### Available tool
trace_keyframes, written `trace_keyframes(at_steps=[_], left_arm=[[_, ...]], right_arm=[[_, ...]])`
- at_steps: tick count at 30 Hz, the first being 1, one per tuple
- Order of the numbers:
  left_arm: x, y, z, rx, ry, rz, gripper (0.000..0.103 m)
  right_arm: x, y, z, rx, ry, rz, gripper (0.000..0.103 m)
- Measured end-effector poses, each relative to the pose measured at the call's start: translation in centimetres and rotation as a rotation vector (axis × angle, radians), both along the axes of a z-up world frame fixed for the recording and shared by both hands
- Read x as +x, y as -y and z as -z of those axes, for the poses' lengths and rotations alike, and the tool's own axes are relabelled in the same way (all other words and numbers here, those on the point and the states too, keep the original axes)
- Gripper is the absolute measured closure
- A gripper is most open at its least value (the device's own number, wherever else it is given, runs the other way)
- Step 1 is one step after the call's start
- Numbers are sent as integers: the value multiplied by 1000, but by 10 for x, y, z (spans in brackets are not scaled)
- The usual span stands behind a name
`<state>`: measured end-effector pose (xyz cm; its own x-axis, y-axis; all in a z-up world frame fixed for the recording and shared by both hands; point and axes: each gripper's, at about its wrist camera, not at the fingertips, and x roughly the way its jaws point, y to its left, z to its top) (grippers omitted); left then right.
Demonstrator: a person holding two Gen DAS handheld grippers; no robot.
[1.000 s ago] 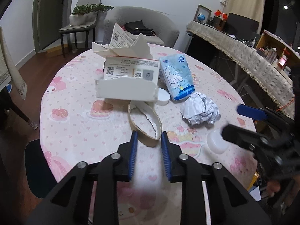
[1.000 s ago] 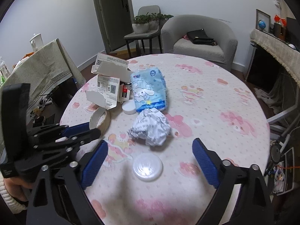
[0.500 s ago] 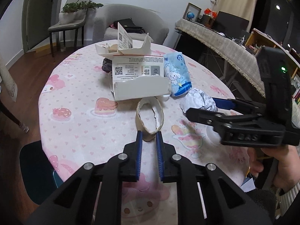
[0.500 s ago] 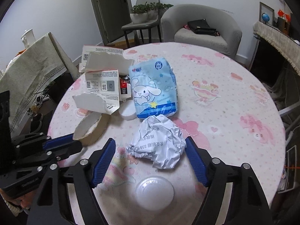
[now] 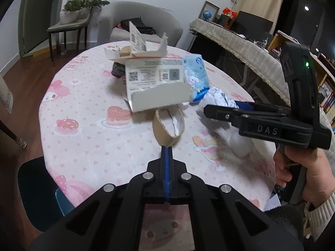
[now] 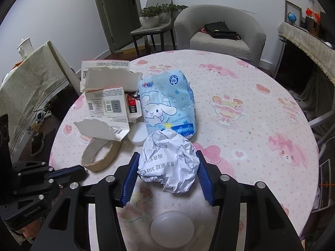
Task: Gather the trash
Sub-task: 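Close left tool on the tape ring while right tool grasps the crumpled paper ball, then carry both items over the teal bin and open left tool to drop the ring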
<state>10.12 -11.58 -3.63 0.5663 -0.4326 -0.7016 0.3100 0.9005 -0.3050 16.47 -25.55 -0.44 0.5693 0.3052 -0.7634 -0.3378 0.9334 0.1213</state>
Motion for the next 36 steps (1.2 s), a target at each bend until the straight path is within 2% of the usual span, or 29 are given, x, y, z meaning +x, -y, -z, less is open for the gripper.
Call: trace_keyframes(at_steps=[2,3,4,6,12,15,17,27,31,36], left_arm=[[-2,2,-3,4,11,7,82],[-3,2,-4,6,23,6,66],[-3,3,-6,8,35,1,57],[3,7,-6,19,36,-12,55],[26,22,-5,82,35,-12,55],[35,23,-5,96,33,-22,69],[36,23,-6,92,27,-14,71],[1,17,-9,62,-8,9,71],[-13,8,-10,39,-26,20,71],[-35,-1,-18,35,1,24,71]], right_arm=[[-3,-1,-2,-5,3,2,49],[-4,-1,-2,-4,5,4,49],[-5,1,-4,-2,8,9,49],[-6,4,-6,6,13,16,49],[-11,11,-7,2,12,26,49],[-12,14,-8,4,11,32,49],[-14,15,-9,2,9,32,49],[-33,4,-21,-26,7,24,49],[-48,3,-24,-8,2,37,49],[-66,-2,-26,-16,17,52,49]])
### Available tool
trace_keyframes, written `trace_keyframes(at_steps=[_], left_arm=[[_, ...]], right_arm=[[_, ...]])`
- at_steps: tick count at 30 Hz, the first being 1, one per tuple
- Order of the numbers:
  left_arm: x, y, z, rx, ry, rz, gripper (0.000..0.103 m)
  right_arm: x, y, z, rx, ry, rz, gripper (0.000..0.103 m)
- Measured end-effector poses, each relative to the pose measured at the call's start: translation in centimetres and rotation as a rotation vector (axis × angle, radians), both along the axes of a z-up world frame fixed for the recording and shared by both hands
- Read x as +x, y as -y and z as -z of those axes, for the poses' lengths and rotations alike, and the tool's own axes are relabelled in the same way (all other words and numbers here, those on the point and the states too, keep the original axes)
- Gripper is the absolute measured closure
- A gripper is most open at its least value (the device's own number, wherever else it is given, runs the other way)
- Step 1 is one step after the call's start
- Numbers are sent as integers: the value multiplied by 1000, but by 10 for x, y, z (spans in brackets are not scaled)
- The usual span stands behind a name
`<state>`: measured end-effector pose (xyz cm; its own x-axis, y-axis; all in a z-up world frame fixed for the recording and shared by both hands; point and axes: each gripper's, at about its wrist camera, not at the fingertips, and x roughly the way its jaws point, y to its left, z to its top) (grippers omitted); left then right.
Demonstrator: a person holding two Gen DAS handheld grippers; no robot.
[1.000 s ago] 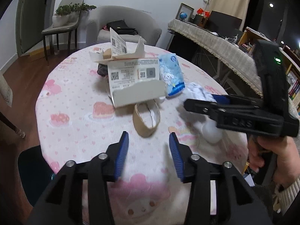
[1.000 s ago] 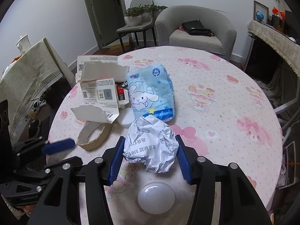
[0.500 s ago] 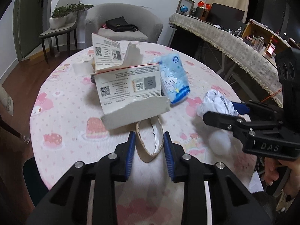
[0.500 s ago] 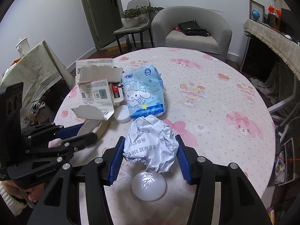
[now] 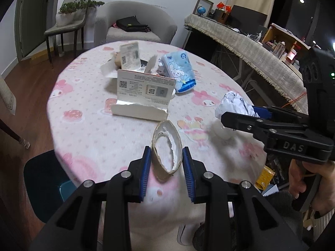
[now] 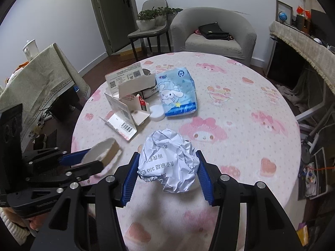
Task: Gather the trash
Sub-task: 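Carry both items over the teal bin and open left tool to drop the ring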
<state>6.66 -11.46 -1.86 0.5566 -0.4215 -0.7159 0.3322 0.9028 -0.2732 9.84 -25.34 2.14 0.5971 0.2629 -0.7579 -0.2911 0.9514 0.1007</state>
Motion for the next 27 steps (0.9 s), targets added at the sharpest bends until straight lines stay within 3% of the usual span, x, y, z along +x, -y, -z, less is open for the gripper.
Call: trace_keyframes(at_steps=[8,17,27], left_arm=[[-33,-26,-21,42,84,-55,71],[-55,-96,-42,102,151,-181,71],[-39,-191,-14,124,118,-306,70]], right_arm=[[-18,-24,-7,11,52,-34,49],[-19,-88,-21,75,101,-168,49],[7,-197,-26,63,130,-337,49]])
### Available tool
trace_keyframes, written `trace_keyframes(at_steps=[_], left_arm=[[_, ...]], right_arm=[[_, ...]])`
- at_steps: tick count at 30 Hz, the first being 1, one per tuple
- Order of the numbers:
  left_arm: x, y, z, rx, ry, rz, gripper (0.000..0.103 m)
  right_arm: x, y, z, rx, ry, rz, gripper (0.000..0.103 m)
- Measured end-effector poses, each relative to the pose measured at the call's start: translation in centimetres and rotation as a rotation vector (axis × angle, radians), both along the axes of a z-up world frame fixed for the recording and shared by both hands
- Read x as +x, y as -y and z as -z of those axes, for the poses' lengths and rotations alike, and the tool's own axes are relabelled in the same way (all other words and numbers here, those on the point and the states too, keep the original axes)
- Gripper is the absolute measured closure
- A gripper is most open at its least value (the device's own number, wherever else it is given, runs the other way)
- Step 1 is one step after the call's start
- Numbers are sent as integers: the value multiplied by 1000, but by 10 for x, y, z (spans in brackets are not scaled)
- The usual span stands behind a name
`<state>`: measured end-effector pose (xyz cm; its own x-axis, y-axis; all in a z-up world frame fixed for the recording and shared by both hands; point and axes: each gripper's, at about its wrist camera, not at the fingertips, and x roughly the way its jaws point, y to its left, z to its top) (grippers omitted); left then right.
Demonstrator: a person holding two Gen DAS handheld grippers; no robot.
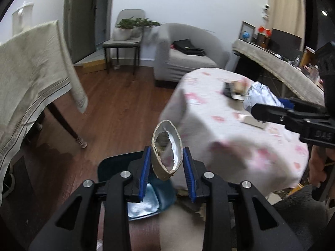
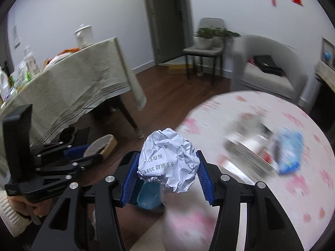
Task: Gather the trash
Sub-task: 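Carry both items over the teal bin and open left tool to drop the ring, then open right tool to drop the paper ball into the bin, then withdraw both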
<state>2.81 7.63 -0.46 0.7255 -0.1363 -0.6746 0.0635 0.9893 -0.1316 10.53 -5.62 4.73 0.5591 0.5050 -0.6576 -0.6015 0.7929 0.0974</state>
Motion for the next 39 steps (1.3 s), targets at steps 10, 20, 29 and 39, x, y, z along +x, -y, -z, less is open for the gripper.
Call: trace_keyframes(at_steps=[10,20,29,39], left_arm=[[30,-71,54,-17,-114,-98,69],[38,-93,120,-61,-333,-117,69],[39,-101,141,-88,-381,-102,52],[27,-108,101,-38,-249,-138,53]], right_arm=[[44,-110,43,-64,-55,-103,48],[51,-159,98,-122,-131,-171,48],[68,-163,123,-109,-229,-143,48],[72,-170,167,-176,-322,-141,48]])
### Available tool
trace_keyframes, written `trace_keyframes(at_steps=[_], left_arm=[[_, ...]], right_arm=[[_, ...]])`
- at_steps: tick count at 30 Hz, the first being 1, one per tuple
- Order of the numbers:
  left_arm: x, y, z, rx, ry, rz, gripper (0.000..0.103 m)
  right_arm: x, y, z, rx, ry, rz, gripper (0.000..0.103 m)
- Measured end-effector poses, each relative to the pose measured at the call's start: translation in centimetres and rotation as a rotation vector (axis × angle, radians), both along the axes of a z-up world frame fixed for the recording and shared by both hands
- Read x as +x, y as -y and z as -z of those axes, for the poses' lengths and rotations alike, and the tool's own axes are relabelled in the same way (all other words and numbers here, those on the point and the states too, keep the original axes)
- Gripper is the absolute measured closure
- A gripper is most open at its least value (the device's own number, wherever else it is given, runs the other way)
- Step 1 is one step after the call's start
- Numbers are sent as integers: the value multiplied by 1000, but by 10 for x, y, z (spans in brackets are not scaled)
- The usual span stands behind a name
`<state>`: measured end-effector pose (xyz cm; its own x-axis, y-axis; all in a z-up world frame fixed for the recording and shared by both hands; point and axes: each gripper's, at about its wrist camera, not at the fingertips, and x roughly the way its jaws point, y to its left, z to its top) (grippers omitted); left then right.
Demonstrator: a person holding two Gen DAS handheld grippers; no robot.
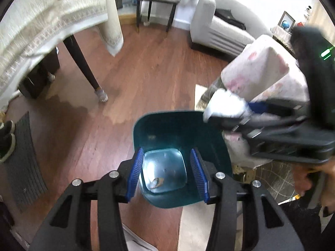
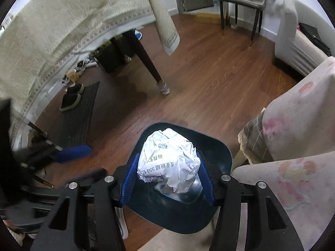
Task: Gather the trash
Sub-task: 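Open right tool to drop the paper ball into the bin, then withdraw both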
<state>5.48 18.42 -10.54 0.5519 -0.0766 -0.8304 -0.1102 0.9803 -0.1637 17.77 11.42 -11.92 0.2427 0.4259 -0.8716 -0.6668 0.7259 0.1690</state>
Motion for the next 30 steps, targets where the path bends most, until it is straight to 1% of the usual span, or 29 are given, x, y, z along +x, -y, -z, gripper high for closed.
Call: trace_keyframes(at_steps=[2,5,14,19,21,23,26,28,30], left_arm=[[-3,-1,-8,10,23,-6,54],[-8,-6,-19,-3,53,-20,54],[-21,-24,-48,-35,130,-71,65],[-30,-29,-66,-46,173,-82,71],[-34,-30,-71,-65,183,-89,73],[-36,-33,-74,-70,193,-97,74],[-38,-34,-82,-67,213,-105,74],[-39,-34,-87,-67,226,-105,74],[-39,-33,-91,-63,231,-105,74]], right_arm=[[-1,-4,8,-15,-14,-6,47],[-2,-11,19,-35,-29,-14,47],[-7,-29,52,-108,-68,-35,47],[-8,-31,72,-156,-80,-40,46],[-8,-30,76,-168,-81,-40,45],[-7,-28,81,-180,-85,-36,45],[-9,-28,86,-198,-88,-43,39],[-11,-27,87,-204,-83,-49,29],[-12,-26,87,-206,-79,-57,28]])
